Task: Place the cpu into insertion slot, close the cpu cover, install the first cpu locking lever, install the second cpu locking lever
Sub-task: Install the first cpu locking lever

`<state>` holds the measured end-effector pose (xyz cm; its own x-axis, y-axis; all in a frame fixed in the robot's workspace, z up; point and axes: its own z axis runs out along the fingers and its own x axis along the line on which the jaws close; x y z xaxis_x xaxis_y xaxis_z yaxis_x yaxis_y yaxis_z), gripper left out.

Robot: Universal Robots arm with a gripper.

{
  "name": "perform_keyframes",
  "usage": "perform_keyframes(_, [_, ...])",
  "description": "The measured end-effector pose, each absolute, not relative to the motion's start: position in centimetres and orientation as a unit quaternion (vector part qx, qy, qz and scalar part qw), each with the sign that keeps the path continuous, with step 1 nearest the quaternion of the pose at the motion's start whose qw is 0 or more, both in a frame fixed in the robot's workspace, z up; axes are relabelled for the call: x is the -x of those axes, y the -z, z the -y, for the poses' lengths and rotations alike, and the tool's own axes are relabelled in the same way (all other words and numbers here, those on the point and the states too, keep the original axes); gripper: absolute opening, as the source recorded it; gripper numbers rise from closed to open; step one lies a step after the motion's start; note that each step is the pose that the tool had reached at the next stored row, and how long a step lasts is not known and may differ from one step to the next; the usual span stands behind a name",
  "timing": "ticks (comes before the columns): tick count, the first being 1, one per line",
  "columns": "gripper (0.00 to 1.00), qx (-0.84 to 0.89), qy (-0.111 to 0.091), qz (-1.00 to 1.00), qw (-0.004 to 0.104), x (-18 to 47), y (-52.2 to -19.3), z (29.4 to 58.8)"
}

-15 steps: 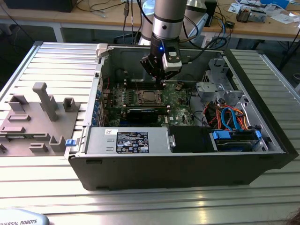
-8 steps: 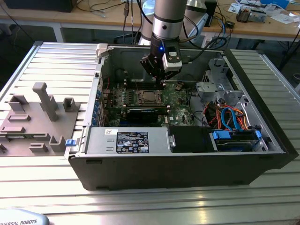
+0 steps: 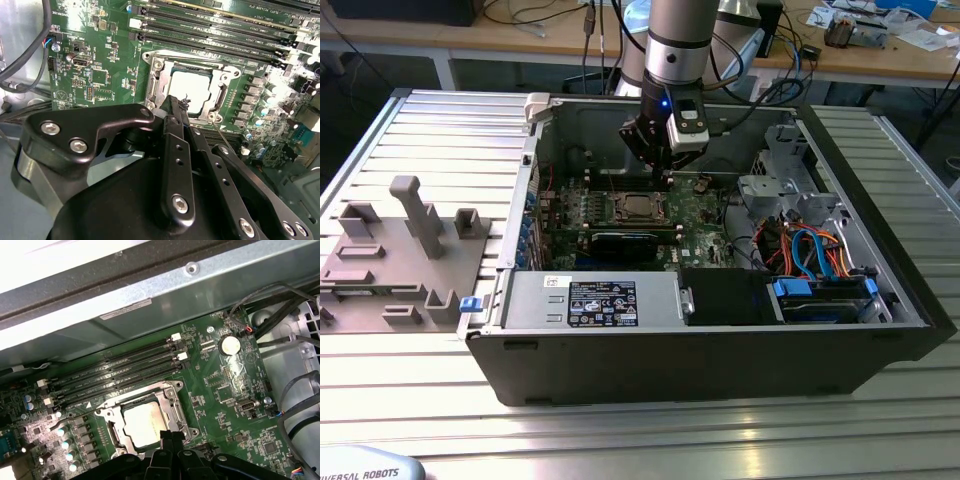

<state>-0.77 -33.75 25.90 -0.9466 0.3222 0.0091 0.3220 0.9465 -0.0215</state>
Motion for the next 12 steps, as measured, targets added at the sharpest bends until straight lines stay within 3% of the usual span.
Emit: perform_keyframes(12, [0.11, 0.158, -0.010, 0.987, 0.006, 0.77, -25.90, 33.75])
